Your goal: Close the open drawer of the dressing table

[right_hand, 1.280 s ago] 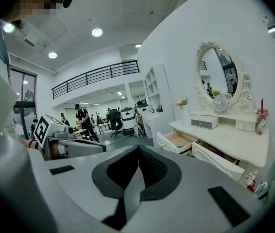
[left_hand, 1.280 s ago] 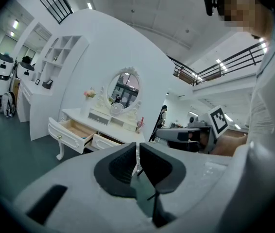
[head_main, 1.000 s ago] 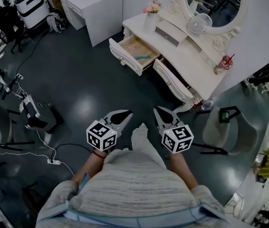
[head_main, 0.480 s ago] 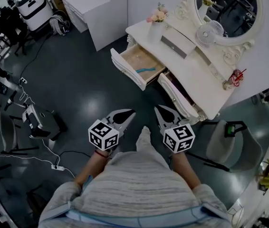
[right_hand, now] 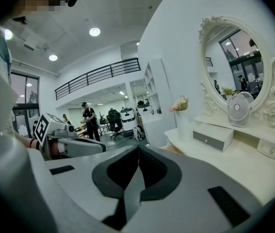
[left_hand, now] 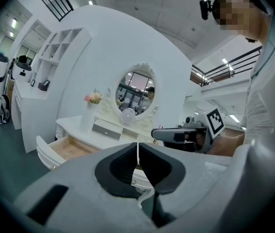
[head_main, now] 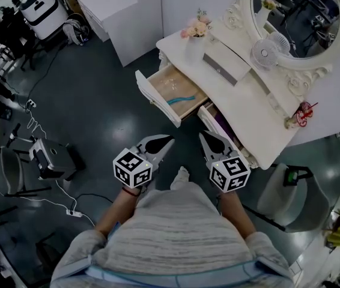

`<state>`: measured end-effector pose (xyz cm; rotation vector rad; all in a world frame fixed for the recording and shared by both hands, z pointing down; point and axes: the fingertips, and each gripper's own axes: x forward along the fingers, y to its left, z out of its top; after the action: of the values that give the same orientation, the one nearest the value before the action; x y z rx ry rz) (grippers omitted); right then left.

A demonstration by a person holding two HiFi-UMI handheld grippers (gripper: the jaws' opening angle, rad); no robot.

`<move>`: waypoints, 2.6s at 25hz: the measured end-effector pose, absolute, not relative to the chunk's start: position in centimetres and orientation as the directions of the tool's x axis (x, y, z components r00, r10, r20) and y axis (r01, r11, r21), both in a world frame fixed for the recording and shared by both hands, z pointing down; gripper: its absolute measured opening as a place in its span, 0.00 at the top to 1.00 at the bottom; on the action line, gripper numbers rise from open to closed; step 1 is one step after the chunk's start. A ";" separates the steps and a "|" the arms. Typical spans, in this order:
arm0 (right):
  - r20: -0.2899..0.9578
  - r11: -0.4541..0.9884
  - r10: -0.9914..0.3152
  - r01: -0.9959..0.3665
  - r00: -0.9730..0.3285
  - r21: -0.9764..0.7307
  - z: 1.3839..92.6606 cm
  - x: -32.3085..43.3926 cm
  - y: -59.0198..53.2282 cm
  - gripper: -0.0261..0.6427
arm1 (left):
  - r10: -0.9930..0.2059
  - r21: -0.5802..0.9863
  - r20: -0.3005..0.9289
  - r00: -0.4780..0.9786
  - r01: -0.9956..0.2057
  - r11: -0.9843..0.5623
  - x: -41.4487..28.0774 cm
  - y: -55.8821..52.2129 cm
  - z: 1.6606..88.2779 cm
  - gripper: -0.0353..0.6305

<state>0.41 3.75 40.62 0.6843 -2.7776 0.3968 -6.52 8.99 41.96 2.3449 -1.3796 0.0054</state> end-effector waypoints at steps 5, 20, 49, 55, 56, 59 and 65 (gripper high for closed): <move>0.303 0.864 -0.392 -0.461 -0.869 -0.205 40.9 0.4 0.5 0.95 | -0.838 0.342 0.210 0.504 -0.841 -0.420 -6.1 5.6 41.9 0.92; 0.292 0.848 -0.408 -0.477 -0.865 -0.229 41.4 0.8 -2.5 0.95 | -0.837 0.323 0.228 0.497 -0.850 -0.417 -6.3 1.7 42.5 0.92; 0.329 0.832 -0.397 -0.487 -0.857 -0.265 44.1 -4.3 -4.7 0.95 | -0.824 0.264 0.383 0.417 -0.905 -0.335 -17.0 -2.2 49.3 0.76; 0.348 0.826 -0.404 -0.501 -0.846 -0.259 44.9 -4.5 -5.4 0.95 | -0.800 0.262 0.442 0.406 -0.911 -0.318 -18.6 -3.0 52.3 0.70; 0.351 0.824 -0.406 -0.504 -0.844 -0.258 45.0 -4.6 -5.5 0.95 | -0.796 0.259 0.452 0.402 -0.913 -0.314 -18.9 -3.2 52.7 0.70; 0.361 0.821 -0.408 -0.510 -0.839 -0.257 45.3 -4.9 -5.9 0.95 | -0.780 0.241 0.492 0.386 -0.922 -0.304 -19.9 -3.5 54.3 0.67; 0.371 0.816 -0.411 -0.518 -0.833 -0.258 45.8 -5.4 -6.6 0.95 | -0.751 0.231 0.554 0.359 -0.933 -0.276 -22.0 -4.3 57.5 0.66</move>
<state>-5.41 -6.55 45.83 0.7088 -2.7020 0.5077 -21.96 -4.34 57.54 2.1065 -1.4573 0.4606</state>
